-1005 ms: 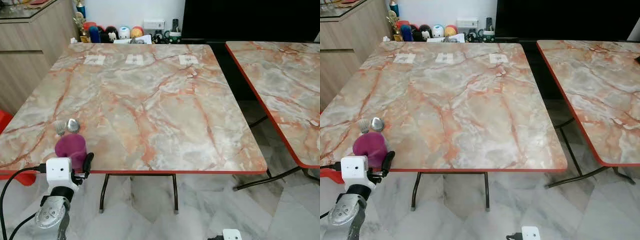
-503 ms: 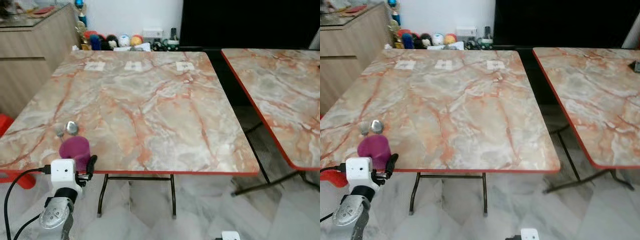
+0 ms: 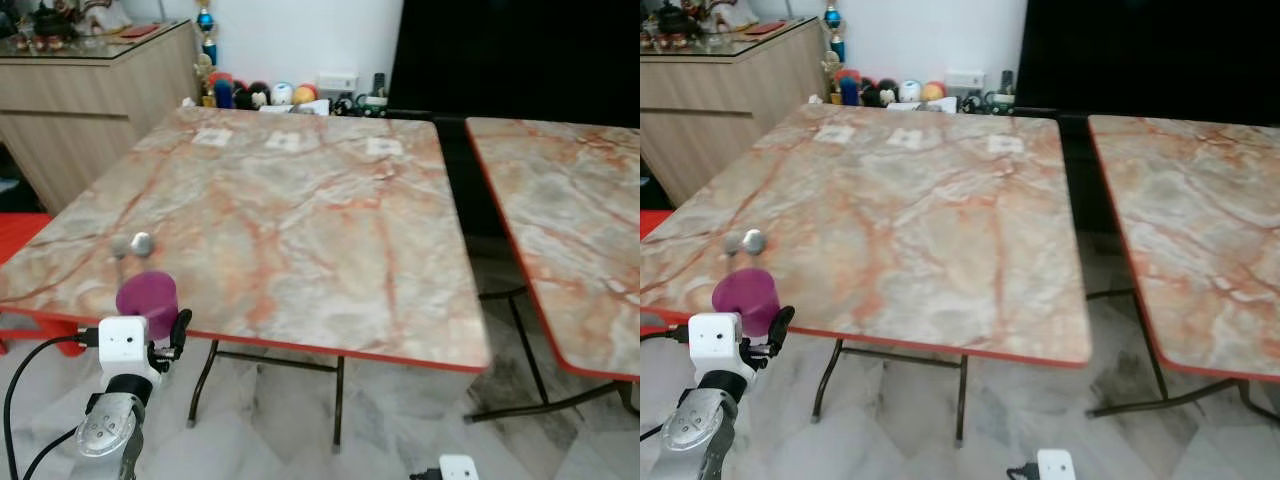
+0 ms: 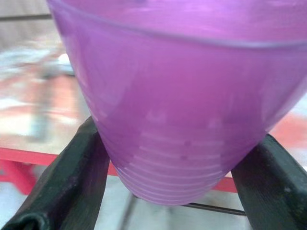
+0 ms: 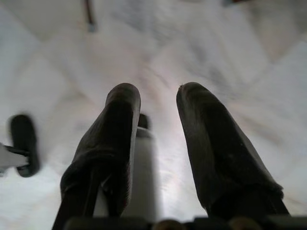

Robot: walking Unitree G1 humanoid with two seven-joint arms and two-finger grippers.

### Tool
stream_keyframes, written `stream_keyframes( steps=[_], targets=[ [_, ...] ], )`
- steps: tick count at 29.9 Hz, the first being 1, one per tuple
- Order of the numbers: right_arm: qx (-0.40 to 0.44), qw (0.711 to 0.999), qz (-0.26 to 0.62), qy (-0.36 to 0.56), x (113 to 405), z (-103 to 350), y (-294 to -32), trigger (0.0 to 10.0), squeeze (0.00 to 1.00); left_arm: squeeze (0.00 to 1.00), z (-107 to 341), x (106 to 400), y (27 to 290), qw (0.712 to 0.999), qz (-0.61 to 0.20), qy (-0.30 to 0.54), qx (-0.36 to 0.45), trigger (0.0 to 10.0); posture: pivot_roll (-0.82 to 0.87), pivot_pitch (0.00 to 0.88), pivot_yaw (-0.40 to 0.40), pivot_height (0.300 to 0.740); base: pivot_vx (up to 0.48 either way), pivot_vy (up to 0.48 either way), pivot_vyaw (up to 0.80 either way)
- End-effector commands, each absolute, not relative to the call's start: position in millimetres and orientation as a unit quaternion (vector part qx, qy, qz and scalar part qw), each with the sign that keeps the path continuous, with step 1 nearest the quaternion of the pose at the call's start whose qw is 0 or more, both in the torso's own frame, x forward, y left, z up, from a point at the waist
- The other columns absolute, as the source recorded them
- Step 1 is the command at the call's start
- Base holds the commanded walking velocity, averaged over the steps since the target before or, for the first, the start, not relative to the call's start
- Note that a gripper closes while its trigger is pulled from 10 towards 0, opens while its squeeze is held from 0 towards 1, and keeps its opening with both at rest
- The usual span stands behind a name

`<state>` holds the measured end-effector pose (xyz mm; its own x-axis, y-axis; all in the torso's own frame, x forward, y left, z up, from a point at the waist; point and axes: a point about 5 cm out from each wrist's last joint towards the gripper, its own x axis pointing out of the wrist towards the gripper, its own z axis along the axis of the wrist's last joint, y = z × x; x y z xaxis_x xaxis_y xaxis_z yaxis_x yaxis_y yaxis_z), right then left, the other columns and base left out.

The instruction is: Setting the table

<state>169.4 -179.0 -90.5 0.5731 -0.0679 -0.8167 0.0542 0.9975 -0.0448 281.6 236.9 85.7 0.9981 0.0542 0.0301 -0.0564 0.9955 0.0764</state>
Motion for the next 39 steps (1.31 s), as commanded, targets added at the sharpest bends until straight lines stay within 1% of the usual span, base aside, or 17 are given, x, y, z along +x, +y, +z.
stream_keyframes(
  steps=[1,21,39],
  targets=[
    [-0.003,0.888,-0.037,0.459,171,-90,-177,10.0,0.0,0.0,91,281,242,0.998,0.034,-0.018,0.048,10.0,0.04,0.06,-0.002,0.74,0.0,-0.472,0.0],
    [0.017,0.894,-0.055,0.445,175,-88,-176,10.0,0.0,0.0,99,284,246,0.997,0.022,-0.022,0.072,10.0,0.05,0.082,0.016,0.74,0.0,-0.472,0.0],
    [0.014,0.892,-0.055,0.449,173,-89,-178,10.0,0.0,0.0,101,284,243,0.996,0.017,-0.026,0.08,10.0,0.05,0.091,0.009,0.74,0.0,-0.472,0.0]
  ],
)
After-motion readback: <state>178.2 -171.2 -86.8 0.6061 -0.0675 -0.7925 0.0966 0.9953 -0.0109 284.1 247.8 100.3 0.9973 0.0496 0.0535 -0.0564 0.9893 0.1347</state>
